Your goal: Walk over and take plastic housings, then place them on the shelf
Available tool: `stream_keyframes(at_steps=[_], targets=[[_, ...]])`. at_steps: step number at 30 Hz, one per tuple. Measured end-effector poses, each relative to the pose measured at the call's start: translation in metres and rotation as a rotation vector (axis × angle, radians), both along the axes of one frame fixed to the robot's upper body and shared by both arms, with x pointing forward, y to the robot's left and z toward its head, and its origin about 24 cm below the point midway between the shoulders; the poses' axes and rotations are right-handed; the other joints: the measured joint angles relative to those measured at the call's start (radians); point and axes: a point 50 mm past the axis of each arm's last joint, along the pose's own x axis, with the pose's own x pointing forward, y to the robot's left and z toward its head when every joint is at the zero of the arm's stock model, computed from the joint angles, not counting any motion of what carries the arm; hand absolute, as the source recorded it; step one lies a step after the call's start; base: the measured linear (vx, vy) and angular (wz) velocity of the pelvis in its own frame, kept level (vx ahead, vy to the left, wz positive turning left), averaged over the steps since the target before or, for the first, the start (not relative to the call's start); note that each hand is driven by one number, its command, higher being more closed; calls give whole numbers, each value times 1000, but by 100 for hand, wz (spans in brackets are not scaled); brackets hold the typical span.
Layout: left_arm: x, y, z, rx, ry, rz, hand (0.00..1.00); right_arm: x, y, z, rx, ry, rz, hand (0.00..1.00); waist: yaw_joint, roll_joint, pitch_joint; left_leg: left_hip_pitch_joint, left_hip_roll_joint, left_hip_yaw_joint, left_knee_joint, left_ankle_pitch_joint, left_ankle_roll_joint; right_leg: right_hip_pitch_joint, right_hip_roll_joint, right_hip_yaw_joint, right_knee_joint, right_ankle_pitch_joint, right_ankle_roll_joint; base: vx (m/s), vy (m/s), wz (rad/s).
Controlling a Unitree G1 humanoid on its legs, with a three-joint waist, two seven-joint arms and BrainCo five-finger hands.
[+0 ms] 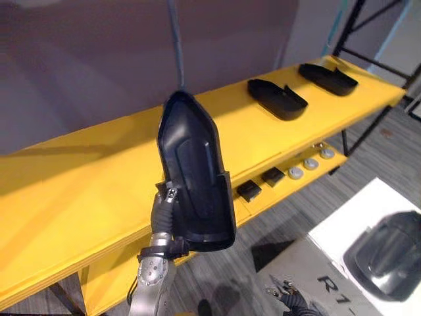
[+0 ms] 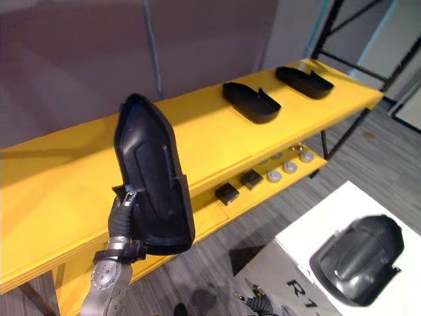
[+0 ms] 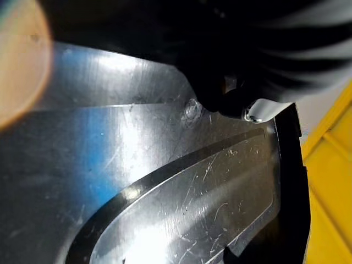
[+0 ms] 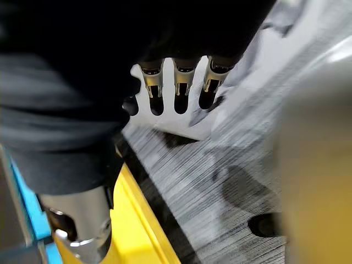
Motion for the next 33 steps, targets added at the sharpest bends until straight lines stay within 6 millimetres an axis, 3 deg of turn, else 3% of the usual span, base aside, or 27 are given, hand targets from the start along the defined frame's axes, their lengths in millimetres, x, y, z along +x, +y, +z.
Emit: stream_keyframes(at_steps=[3,5,6,7,10,18,23,28,31,33], targets=[[3,-9,3,-1,-12,-21,100,3,3,4,3,-33,7,0,-13,-9,-3,22,-16,-74,18,-15,-24,-92,104,212,-103,-13,20,150,-98,87],[6,-17,8,-8,-32,-47,100,-1,4,5,5,-41,-4,0,-14,-26,-14,16,-33,-114,46,-35,-52,-94,113,273,-221,6,16,158,-211,102],[7,-20,12,2,-52,-53,100,-6,10,3,23,-31,-13,0,7,-59,-26,17,-53,-119,62,-64,-55,-79,82,260,-308,103,8,140,-192,53],[8,-22,11,-5,-46,-47,100,-8,12,3,31,-24,-18,0,20,-52,-29,16,-37,-121,98,-95,-65,-56,89,249,-322,87,36,180,-255,40],[9,-34,17,-7,-72,-58,100,-8,10,5,26,-36,-22,0,22,-22,-59,17,70,-38,144,-132,-96,31,135,180,-430,109,4,171,-229,35],[14,-33,17,66,-75,-8,100,-10,17,4,39,-35,-1,0,24,-24,-89,70,82,-37,96,-117,-119,123,150,158,-538,135,-6,97,-22,6],[42,-20,4,124,10,91,100,-13,21,1,45,-12,20,0,18,-30,-93,89,74,-55,22,-68,-120,138,148,148,-596,183,-3,-29,31,9],[61,-4,-12,166,110,177,100,-12,21,-1,44,1,30,0,-15,-35,-93,101,68,-65,-49,-6,-117,132,147,142,-617,205,-6,-121,-25,5],[76,2,-9,166,133,190,100,-9,21,0,42,-6,39,0,-40,-41,-86,100,69,-86,-105,38,-121,109,151,124,-622,218,-14,-171,-47,16],[85,2,-5,149,132,190,100,-8,21,0,40,-8,52,0,-40,-44,-81,98,72,-86,-132,55,-123,97,157,125,-629,224,-19,-177,-34,4]])
